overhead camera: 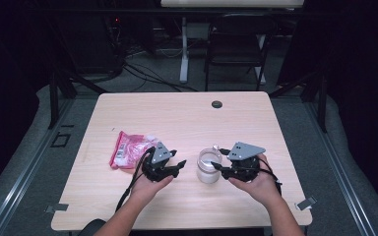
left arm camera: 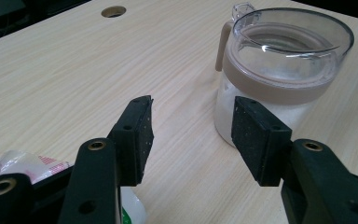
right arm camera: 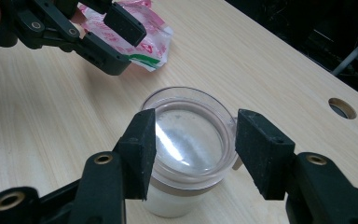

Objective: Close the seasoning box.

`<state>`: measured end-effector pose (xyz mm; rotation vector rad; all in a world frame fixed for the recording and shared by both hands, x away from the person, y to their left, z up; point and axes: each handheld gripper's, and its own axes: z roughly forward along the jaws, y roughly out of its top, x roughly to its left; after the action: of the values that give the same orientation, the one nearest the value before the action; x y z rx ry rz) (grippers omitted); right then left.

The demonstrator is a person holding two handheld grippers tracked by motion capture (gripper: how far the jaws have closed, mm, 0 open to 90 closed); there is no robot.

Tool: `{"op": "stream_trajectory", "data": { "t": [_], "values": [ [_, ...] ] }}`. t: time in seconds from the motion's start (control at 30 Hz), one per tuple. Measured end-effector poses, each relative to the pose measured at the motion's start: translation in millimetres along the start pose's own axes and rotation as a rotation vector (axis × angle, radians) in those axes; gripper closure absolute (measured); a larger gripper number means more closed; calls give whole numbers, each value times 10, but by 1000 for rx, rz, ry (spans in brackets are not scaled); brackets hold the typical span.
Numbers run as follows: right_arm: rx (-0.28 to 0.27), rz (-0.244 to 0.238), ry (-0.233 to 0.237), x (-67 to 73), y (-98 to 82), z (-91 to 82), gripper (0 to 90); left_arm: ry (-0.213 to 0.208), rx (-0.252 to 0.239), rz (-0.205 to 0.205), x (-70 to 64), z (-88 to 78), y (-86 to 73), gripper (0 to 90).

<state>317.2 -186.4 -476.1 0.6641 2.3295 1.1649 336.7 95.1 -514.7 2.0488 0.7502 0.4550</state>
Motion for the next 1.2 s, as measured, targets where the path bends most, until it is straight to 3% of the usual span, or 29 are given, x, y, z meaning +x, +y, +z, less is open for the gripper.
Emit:
{"op": "stream_trajectory", "data": {
  "t": [0.3,0.53,0.67,0.93,1.03,1.2],
  "values": [
    [-1,5,2,0,15,-20,478,17,-5,4,24,-26,18,474],
    [13,25,11,-21,85,-85,472,38,-38,-47,193,-148,124,471],
    [-9,74,12,-79,107,-118,472,62,-44,-63,308,-266,164,464],
    [-7,185,-71,-227,21,-318,466,119,-54,-129,594,-537,66,457],
    [3,237,-115,-284,-117,-434,458,136,-49,-138,677,-645,-14,444],
    [32,280,-162,-307,-305,-495,452,154,-50,-147,746,-748,-90,435]
  ]
}}
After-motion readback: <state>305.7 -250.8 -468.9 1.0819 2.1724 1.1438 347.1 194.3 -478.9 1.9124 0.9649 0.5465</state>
